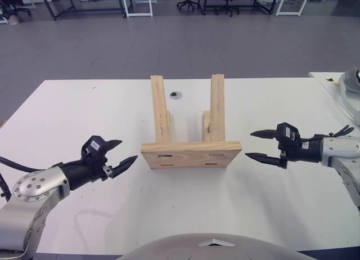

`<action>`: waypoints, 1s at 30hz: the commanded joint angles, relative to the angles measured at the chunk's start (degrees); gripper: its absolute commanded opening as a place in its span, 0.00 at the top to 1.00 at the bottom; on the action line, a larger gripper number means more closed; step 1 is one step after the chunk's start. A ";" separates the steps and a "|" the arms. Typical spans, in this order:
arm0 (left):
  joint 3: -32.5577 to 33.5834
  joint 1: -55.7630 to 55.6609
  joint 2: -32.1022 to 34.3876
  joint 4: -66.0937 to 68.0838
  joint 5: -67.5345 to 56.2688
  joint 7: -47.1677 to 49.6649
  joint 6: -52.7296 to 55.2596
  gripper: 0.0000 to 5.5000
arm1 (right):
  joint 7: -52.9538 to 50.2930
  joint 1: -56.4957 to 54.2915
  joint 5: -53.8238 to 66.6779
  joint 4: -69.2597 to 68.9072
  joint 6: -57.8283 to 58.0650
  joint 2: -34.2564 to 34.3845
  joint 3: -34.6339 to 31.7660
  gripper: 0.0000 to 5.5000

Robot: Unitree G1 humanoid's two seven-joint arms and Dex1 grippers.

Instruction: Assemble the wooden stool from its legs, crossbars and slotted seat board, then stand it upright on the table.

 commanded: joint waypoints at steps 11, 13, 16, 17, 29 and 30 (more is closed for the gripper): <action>-15.67 -8.43 -0.65 7.99 2.85 -3.21 -6.90 0.41 | 1.15 -7.23 -1.83 2.27 -0.09 5.64 12.88 0.51; -16.35 -8.39 -0.38 8.82 3.10 -3.55 -7.97 0.48 | 0.86 -8.18 -2.36 3.13 -0.52 6.18 13.41 0.58; -16.10 -8.72 -0.09 9.46 2.75 -4.29 -9.38 0.57 | 1.20 -8.57 -1.62 2.95 -0.74 6.49 12.93 0.69; -15.66 -9.15 -0.28 9.52 2.03 -4.52 -9.66 0.60 | 1.55 -8.91 -1.24 2.89 -0.81 6.56 12.83 0.71; 1.87 -35.78 13.20 12.59 -52.51 -10.62 12.52 0.65 | 16.30 -40.61 34.88 9.55 32.25 5.49 1.03 0.73; 0.69 -40.48 15.60 15.92 -60.91 -8.63 15.47 0.65 | 15.62 -46.83 40.58 14.32 39.90 7.07 -0.58 0.74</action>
